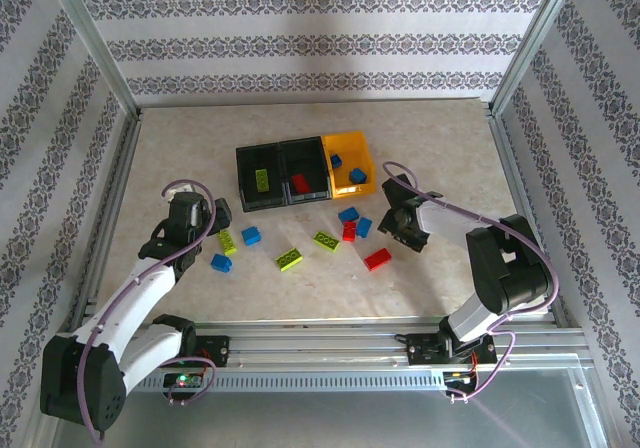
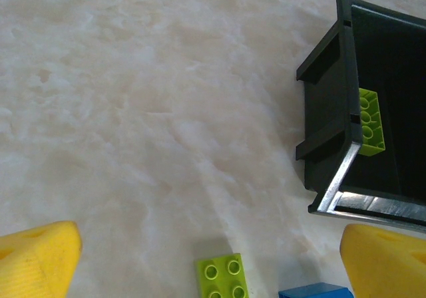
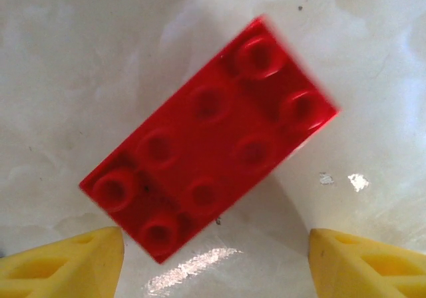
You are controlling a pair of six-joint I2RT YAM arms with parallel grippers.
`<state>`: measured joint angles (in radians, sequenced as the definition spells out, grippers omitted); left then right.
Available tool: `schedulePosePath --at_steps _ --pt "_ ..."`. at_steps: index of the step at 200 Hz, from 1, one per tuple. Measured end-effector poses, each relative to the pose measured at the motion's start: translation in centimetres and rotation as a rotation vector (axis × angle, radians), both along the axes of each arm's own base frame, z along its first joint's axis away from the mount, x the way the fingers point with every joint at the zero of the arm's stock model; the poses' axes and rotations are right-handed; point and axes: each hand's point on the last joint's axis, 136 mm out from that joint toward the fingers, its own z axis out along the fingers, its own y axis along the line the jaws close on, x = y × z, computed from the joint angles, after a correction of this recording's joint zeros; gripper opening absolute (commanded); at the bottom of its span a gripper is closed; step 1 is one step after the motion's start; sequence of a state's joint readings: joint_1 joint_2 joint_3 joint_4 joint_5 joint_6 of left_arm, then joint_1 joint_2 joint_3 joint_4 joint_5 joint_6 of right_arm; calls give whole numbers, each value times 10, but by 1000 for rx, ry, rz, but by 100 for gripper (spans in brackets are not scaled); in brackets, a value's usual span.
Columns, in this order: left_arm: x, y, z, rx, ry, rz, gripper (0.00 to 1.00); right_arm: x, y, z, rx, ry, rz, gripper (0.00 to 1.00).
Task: Sort the legos into containers by color
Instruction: Touch the lego at the center of the table.
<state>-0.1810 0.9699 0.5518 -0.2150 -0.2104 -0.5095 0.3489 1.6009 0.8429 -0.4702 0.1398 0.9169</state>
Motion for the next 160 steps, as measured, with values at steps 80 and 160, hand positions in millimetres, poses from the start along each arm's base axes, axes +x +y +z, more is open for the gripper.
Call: schedulePosePath --at_steps 80,160 --pt "1 0 -3 1 8 -1 100 40 12 21 32 -142 17 73" --pt "1 0 -3 1 8 0 100 43 -2 20 0 -143 -32 76"
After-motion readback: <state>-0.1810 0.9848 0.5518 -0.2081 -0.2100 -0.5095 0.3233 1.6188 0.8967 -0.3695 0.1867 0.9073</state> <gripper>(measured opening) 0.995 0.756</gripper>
